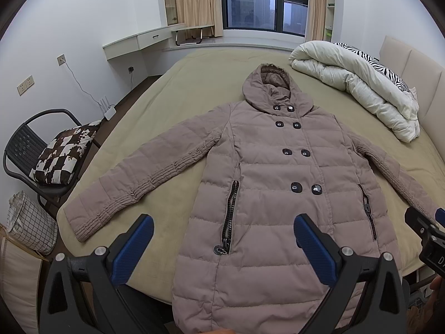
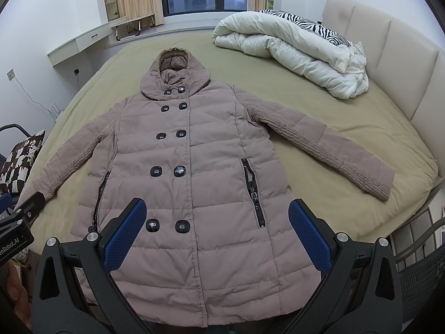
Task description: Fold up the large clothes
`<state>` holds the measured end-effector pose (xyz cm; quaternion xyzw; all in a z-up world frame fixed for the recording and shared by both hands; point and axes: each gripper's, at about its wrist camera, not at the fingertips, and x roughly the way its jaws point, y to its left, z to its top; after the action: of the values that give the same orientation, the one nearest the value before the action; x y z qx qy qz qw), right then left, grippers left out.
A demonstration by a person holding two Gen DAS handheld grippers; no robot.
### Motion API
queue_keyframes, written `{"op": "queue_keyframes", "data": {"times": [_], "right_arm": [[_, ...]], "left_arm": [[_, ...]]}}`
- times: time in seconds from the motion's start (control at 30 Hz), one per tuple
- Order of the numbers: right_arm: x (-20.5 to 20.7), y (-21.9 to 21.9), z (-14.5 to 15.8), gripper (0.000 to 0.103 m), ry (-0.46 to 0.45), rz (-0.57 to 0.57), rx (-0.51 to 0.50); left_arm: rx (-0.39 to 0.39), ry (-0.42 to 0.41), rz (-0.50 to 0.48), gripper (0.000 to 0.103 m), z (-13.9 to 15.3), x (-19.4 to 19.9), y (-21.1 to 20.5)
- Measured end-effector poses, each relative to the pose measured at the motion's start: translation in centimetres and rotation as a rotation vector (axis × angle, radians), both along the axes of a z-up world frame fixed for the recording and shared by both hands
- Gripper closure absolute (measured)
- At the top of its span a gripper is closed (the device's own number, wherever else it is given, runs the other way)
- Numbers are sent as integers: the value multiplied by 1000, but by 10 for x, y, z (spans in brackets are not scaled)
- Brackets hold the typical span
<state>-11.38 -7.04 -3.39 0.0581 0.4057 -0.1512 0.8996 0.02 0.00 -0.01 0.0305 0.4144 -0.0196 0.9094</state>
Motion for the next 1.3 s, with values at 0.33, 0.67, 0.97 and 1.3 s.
{"op": "queue_keyframes", "data": {"times": [0.33, 0.67, 0.97, 1.3], "right_arm": [[0, 0, -1, 0, 1, 0, 1], [1, -1, -1, 0, 2, 0, 0], [0, -1, -1, 0, 3, 0, 0], [1, -3, -6, 0, 8, -2, 6]], "left_arm": [[0, 0, 0, 0, 0, 0, 0], [0, 0, 0, 0, 0, 0, 0], [1, 1, -1, 0, 0, 0, 0], [4, 2, 1, 0, 0, 0, 0]]}}
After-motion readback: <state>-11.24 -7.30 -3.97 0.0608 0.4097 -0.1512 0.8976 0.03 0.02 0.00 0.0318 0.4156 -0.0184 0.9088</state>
